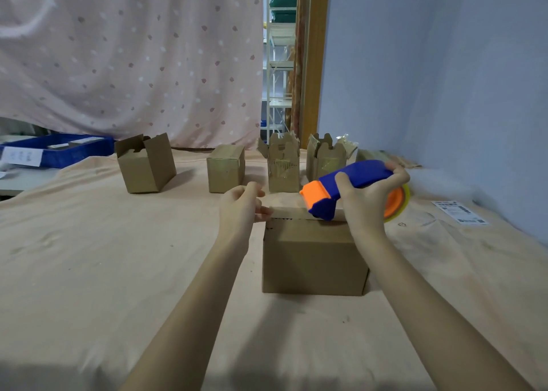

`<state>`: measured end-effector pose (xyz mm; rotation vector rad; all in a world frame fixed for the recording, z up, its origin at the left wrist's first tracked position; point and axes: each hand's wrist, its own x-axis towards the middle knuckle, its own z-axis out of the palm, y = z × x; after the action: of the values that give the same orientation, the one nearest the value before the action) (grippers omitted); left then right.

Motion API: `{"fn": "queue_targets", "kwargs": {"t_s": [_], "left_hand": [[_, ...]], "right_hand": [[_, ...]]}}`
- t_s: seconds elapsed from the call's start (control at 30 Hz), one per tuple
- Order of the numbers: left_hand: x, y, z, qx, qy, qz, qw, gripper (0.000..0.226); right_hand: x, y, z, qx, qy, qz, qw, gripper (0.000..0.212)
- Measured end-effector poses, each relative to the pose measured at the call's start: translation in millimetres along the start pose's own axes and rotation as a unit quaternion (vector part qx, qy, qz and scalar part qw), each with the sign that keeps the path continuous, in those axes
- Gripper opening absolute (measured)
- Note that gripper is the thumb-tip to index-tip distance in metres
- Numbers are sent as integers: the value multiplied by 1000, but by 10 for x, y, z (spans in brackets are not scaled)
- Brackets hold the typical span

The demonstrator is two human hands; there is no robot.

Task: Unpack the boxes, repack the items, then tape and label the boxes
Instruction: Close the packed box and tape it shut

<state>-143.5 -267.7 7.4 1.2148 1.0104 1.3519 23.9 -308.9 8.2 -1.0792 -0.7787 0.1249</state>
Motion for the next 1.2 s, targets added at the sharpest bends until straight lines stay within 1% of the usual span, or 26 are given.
{"fn": "queue_targets", "kwargs": {"t_s": [0.17, 0.27, 0.47, 0.73, 0.83, 0.9, 1.0, 1.07, 1.2], "left_hand": [[48, -40, -49, -14, -1, -42, 999, 18], [57, -70, -77, -6, 3, -42, 999, 22], [50, -99, -74, 24, 11, -21, 999, 22], [85, -140, -89, 11, 12, -38, 999, 27], [107, -128, -88, 48, 10, -28, 998, 27], [125, -119, -96, 99, 10, -4, 995, 29], [146, -140, -147, 185, 6, 36, 982, 33], [165, -196, -195, 219, 6, 63, 974, 36], [206, -287, -225, 297, 22, 90, 951, 42]], "right_hand": [[-23, 59, 21, -36, -31, -32, 998, 78], [-46, 52, 32, -49, -41, -64, 996, 80], [-117, 13, 21, -96, -78, -104, 987, 87], [-127, 52, 27, -134, -116, -110, 978, 89], [-131, 55, 30, -153, -133, -107, 973, 88], [-125, 43, 33, -166, -141, -103, 971, 86], [-137, 44, 39, -193, -147, -116, 963, 84], [-154, 51, 50, -209, -150, -128, 958, 83], [-173, 75, 58, -230, -148, -136, 952, 82]]}}
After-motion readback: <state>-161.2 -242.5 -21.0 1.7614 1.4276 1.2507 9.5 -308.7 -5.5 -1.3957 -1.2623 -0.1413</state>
